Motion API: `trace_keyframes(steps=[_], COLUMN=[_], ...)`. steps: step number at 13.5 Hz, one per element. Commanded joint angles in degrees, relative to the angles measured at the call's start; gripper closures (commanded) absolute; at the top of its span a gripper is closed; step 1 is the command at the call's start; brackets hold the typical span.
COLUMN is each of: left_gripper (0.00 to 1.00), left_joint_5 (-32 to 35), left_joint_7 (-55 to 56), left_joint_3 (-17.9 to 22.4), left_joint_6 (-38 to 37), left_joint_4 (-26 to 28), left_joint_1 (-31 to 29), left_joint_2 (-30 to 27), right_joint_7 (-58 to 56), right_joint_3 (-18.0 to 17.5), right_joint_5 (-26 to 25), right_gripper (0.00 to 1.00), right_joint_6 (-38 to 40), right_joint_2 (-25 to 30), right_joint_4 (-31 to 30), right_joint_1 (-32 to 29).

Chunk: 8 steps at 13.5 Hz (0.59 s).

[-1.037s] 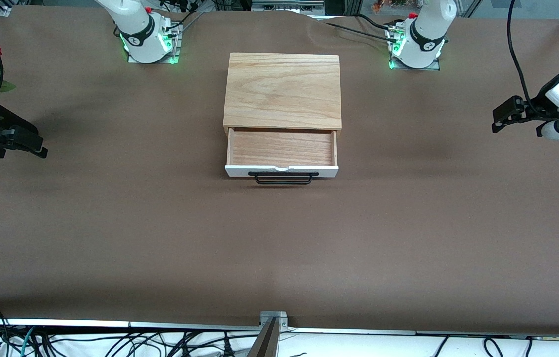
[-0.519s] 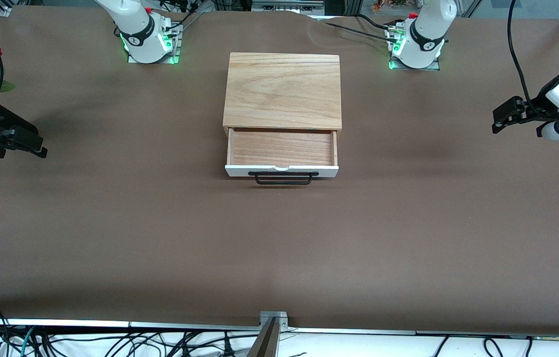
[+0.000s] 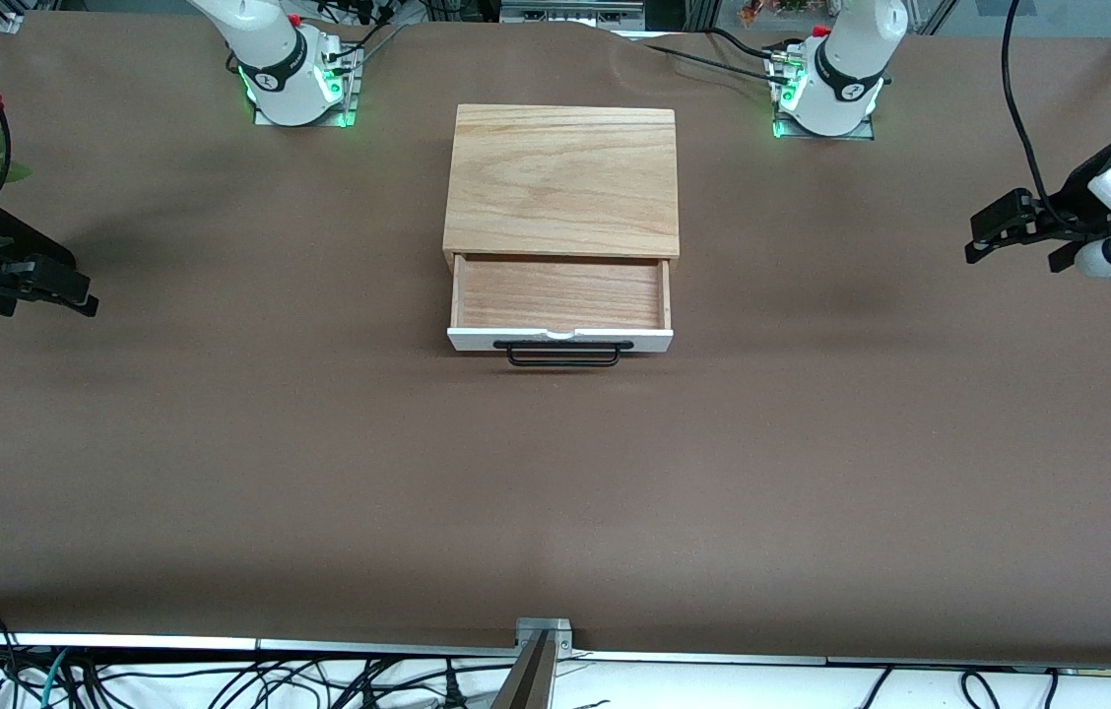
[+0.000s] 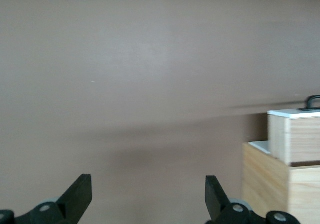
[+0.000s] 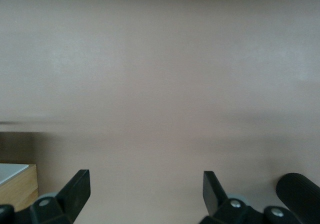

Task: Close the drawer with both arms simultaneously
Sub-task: 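Move the right gripper and the left gripper toward the drawer front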

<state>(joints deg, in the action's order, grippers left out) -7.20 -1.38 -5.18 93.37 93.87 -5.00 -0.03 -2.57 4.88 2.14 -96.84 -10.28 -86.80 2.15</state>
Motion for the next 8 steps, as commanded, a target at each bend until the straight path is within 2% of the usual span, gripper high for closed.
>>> trace_keyframes(steps=[1,4,8], left_gripper=[0.0,0.0,0.0], left_joint_5=[-3.61,-3.53,-3.88], left_joint_7=[-0.38,-0.11,-0.11], left_joint_3=[-0.01,-0.1,-0.88], left_joint_6=[0.23,0.05,-0.04], left_joint_4=[-1.05,-2.63,-2.46], left_joint_1=[-1.68,-1.59,-0.63], left_joint_2=[1.77,4.15,4.68], right_joint_7=[1.08,1.16,0.55], right_joint_3=[-0.93,-0.93,-1.54], right_joint_5=[-0.04,1.71,9.35], right_gripper=[0.0,0.0,0.0], right_joint_6=[-0.19,-2.55,-10.9], right_joint_2=[-1.49,-5.35,-11.68], right_joint_4=[0.05,0.23,0.32], right_joint_1=[1.01,4.78,9.62])
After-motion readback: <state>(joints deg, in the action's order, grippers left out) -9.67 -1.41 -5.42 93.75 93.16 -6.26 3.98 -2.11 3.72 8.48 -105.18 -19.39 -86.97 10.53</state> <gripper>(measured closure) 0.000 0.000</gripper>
